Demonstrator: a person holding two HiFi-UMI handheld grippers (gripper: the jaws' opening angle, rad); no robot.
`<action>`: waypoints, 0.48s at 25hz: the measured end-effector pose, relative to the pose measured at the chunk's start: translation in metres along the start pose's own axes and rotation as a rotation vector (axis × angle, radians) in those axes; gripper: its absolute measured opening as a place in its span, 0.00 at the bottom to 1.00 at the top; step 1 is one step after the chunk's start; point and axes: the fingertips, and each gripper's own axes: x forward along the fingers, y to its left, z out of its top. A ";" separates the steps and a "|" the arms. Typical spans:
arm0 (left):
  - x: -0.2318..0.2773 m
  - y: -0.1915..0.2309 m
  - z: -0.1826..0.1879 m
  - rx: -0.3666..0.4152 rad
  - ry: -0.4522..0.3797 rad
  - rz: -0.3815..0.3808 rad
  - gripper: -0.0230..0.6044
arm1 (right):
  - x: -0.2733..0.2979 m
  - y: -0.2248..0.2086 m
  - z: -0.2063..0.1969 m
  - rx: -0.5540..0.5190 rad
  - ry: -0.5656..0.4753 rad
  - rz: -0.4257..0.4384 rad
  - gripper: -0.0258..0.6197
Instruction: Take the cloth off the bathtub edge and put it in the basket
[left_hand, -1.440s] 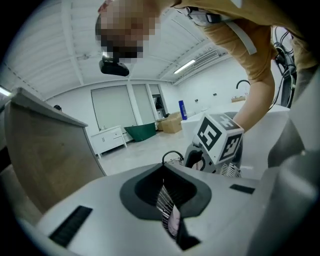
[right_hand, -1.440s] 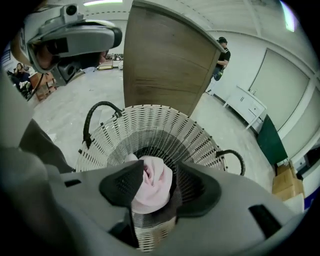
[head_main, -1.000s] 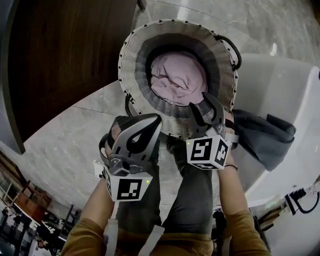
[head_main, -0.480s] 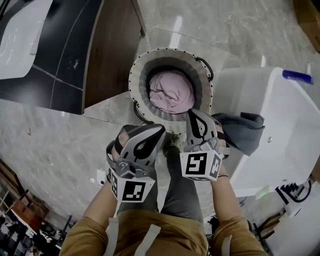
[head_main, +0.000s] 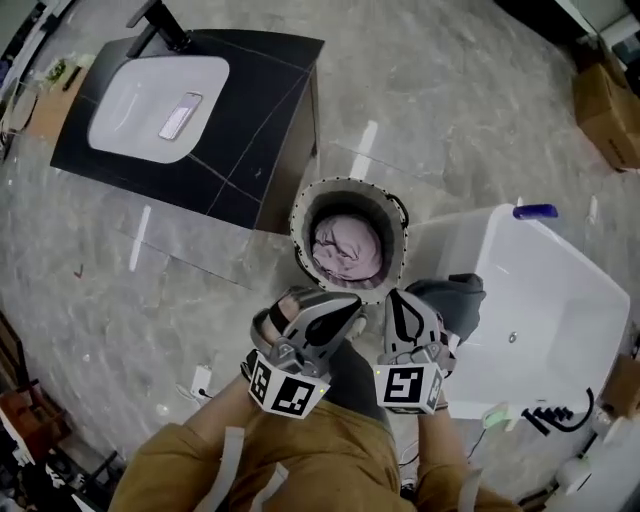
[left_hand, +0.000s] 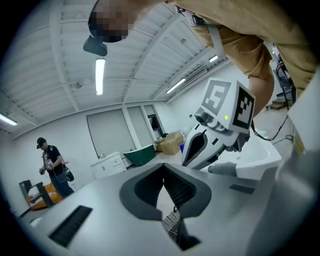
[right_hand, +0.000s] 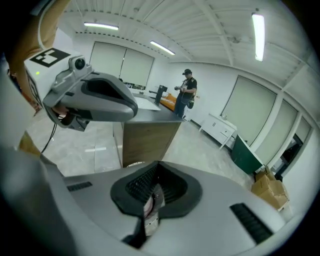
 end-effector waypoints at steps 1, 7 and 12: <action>-0.005 0.003 0.013 0.009 -0.008 0.010 0.05 | -0.013 -0.002 0.012 0.002 -0.017 -0.006 0.05; -0.030 0.014 0.067 0.080 -0.038 0.022 0.05 | -0.081 -0.011 0.065 0.011 -0.108 -0.048 0.05; -0.048 0.022 0.094 0.115 -0.045 0.051 0.05 | -0.116 -0.009 0.088 -0.012 -0.140 -0.051 0.05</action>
